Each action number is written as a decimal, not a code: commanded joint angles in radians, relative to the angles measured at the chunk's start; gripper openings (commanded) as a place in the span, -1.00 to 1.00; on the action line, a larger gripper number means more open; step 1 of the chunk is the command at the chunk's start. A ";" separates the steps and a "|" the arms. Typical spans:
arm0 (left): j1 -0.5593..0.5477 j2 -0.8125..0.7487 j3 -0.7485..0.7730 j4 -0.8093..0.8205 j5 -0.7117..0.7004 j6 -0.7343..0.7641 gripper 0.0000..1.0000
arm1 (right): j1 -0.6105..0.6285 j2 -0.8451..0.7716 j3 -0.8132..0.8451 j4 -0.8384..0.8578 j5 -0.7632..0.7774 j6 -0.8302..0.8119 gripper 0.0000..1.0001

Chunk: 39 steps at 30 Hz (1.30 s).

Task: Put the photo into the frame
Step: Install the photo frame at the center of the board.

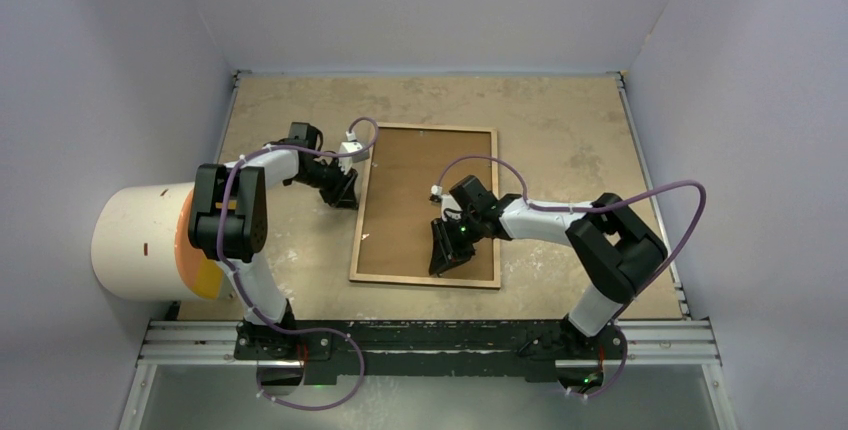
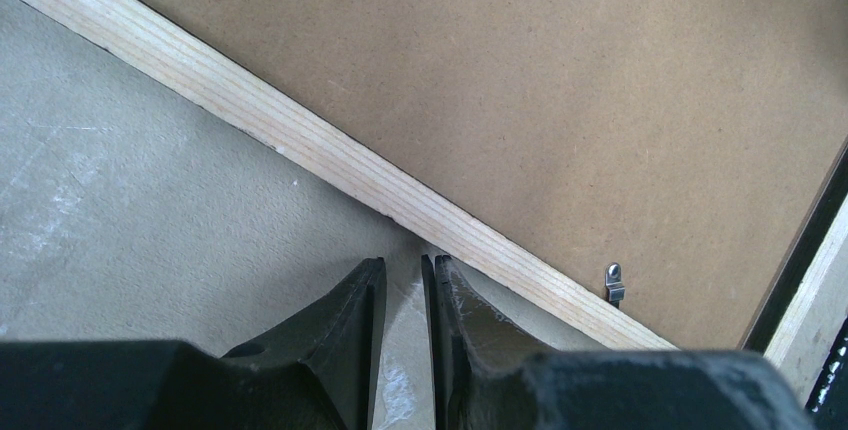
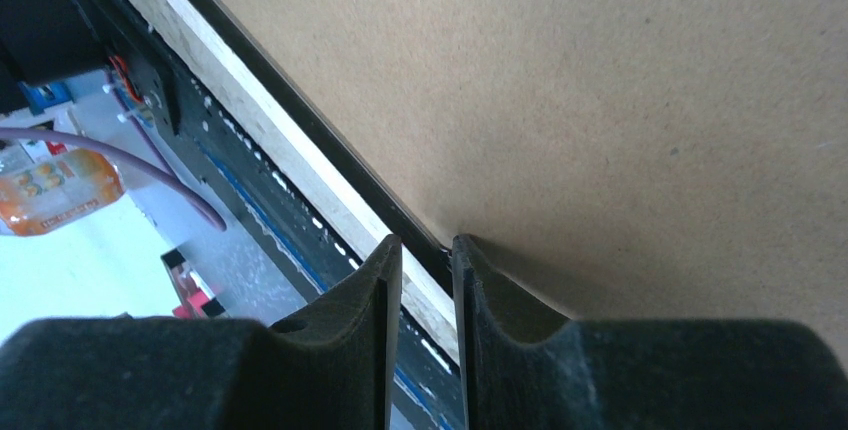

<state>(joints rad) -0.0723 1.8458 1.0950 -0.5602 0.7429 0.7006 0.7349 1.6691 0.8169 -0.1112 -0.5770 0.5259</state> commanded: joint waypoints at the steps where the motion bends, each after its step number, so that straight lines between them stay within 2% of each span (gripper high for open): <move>1: -0.006 -0.001 0.005 -0.010 -0.024 0.021 -0.51 | 0.006 0.019 0.032 -0.101 -0.047 -0.070 -0.45; 13: -0.007 -0.004 -0.001 -0.004 -0.027 0.019 -0.51 | 0.043 0.090 0.082 -0.118 -0.092 -0.100 -0.47; 25: -0.006 -0.009 0.001 -0.002 -0.025 0.017 -0.51 | 0.046 0.066 0.117 -0.204 -0.030 -0.131 -0.44; 29: -0.001 -0.026 0.024 -0.036 0.000 0.018 -0.52 | 0.046 0.032 0.203 -0.182 0.027 -0.076 -0.08; 31: 0.011 -0.040 0.033 -0.054 0.031 0.019 -0.52 | 0.046 0.022 0.257 -0.171 0.105 -0.034 0.08; 35: 0.048 -0.051 0.039 -0.072 0.104 0.004 -0.52 | 0.058 0.070 0.405 -0.224 0.425 0.069 0.26; 37: 0.046 -0.049 0.011 -0.033 0.096 -0.025 -0.52 | 0.069 0.104 0.467 -0.258 0.559 0.105 0.36; 39: 0.045 -0.056 -0.033 0.035 0.092 -0.067 -0.52 | 0.073 0.111 0.488 -0.260 0.656 0.139 0.56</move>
<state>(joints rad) -0.0345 1.8385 1.1011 -0.6048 0.7818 0.6899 0.7929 1.7557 1.2308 -0.3115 -0.2398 0.5598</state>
